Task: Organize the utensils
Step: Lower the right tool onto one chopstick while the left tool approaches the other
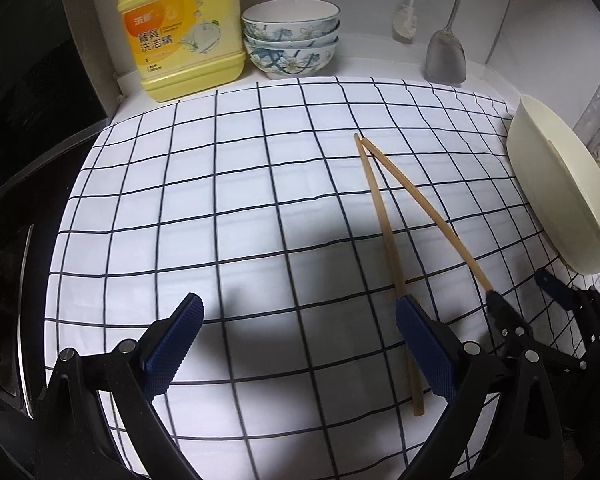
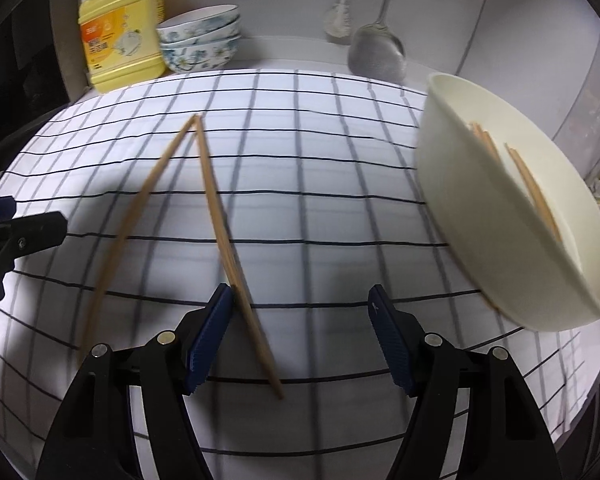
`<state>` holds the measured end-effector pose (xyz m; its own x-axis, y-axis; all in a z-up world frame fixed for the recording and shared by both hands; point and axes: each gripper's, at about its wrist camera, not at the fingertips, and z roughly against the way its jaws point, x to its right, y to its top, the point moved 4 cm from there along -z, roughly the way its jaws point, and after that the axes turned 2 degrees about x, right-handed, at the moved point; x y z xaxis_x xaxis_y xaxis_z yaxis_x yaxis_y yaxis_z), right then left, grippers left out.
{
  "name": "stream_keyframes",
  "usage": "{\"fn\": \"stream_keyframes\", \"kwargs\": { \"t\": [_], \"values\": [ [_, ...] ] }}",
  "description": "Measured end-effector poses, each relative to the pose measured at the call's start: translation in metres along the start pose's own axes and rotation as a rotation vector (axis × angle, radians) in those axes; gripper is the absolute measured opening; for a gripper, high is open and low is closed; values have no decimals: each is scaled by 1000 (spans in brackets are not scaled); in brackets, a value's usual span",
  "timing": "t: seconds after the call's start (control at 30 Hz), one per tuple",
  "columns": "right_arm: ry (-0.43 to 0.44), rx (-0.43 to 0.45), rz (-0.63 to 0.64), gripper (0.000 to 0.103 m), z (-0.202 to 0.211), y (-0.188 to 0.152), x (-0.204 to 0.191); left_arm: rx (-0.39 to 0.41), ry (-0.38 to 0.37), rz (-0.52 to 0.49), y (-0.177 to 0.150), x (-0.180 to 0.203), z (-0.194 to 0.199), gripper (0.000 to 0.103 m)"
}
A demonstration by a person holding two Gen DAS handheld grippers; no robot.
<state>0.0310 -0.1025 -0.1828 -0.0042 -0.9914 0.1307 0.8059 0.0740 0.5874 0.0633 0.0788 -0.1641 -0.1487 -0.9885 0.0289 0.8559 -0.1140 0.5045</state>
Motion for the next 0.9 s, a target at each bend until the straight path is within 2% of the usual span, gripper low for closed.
{"fn": "stream_keyframes", "kwargs": {
  "t": [0.13, 0.23, 0.4, 0.9],
  "values": [
    [-15, 2, 3, 66, 0, 0, 11, -8, 4, -19, -1, 11, -8, 95],
    [66, 23, -4, 66, 4, 2, 11, -9, 2, -30, 1, 19, -13, 95],
    [92, 25, 83, 66, -3, 9, 1, 4, 12, -38, 9, 27, -20, 95],
    [188, 25, 142, 66, -28, 33, -5, -29, 56, 2, 23, 26, -50, 95]
  ]
}}
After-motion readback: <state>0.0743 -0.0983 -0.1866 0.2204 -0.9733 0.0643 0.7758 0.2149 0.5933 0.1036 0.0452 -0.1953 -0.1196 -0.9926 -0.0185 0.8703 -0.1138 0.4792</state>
